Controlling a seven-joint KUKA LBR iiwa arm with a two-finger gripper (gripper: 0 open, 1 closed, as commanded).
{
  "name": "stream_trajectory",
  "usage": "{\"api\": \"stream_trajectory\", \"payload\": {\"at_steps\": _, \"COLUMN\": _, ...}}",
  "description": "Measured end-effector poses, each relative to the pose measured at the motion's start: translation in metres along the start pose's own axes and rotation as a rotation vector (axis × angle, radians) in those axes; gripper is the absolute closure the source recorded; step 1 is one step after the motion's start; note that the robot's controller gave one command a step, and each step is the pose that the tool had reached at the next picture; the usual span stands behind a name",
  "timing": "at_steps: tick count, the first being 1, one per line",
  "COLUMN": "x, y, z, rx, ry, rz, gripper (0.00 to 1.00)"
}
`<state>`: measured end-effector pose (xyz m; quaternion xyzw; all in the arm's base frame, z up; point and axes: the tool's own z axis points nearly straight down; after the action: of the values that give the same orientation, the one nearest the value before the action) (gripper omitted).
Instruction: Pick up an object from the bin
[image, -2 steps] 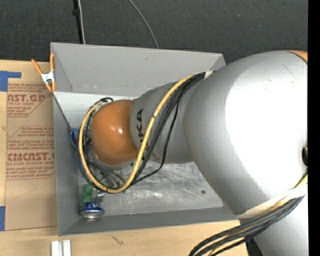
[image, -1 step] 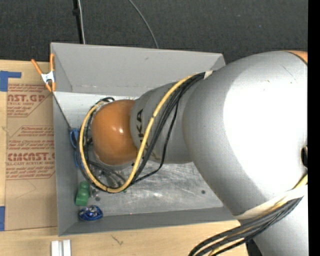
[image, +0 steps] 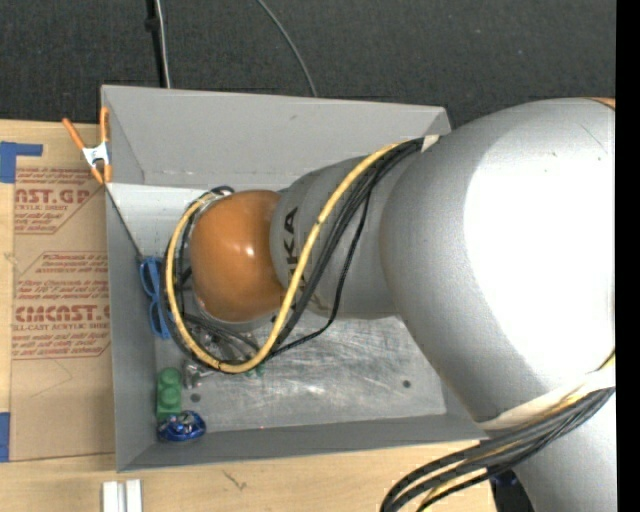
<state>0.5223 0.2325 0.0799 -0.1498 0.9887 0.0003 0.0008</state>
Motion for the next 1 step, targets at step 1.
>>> {"api": "stream_trajectory", "payload": {"at_steps": 1, "x": 0.0002, "y": 0.0004, "z": 0.0002, "rx": -0.001, "ry": 0.001, "rz": 0.000, "gripper": 0.00}}
